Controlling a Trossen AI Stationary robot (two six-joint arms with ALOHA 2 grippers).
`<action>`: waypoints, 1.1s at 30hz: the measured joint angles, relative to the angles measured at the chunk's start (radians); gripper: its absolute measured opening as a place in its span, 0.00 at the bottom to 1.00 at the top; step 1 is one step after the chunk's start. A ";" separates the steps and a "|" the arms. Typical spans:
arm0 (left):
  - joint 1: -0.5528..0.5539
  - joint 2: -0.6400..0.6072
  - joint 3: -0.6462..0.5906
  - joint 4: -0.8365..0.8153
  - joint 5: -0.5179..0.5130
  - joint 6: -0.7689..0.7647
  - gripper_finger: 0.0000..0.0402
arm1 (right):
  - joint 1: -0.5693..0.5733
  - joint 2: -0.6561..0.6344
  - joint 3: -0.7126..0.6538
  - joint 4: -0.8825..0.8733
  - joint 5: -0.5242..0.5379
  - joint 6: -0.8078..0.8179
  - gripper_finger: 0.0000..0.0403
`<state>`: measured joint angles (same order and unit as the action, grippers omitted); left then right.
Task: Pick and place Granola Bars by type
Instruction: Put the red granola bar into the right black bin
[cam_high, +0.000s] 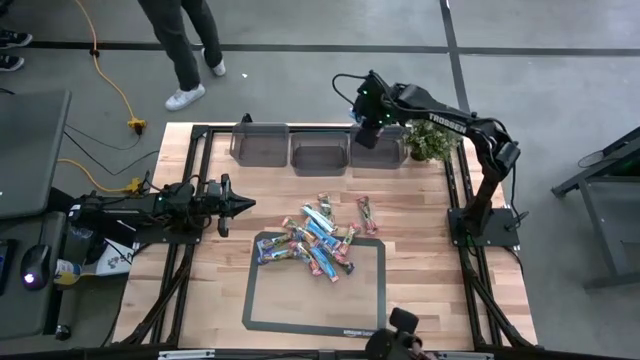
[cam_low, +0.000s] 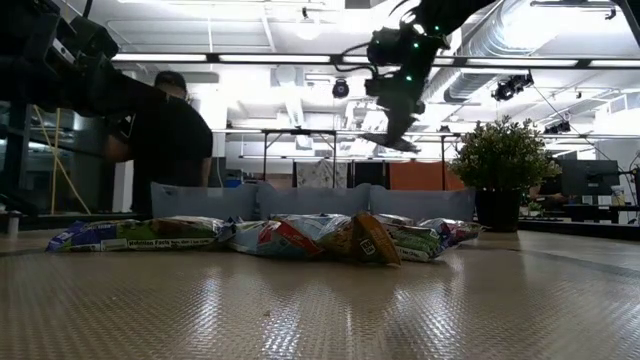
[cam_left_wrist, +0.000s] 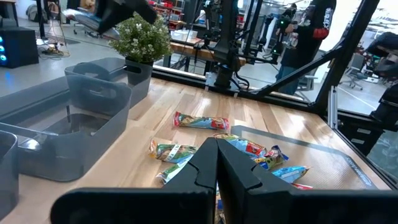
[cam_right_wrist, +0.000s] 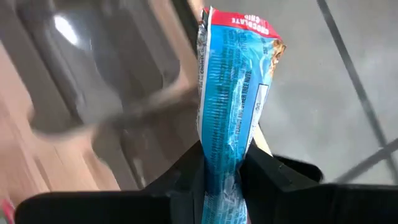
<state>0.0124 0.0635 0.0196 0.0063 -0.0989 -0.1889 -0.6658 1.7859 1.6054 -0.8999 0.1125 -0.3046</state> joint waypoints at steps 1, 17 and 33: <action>0.000 0.000 0.000 0.000 0.000 0.000 0.00 | -0.003 0.000 0.000 -0.020 0.004 -0.038 0.18; 0.000 0.000 0.000 0.000 0.000 0.000 0.00 | -0.034 0.000 -0.052 -0.072 0.050 -0.322 0.18; 0.000 0.000 0.000 -0.001 0.011 -0.001 0.00 | -0.023 0.001 -0.358 0.104 -0.044 -0.323 0.18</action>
<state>0.0128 0.0634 0.0196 0.0051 -0.0879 -0.1903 -0.6889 1.7870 1.2478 -0.7962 0.0681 -0.6281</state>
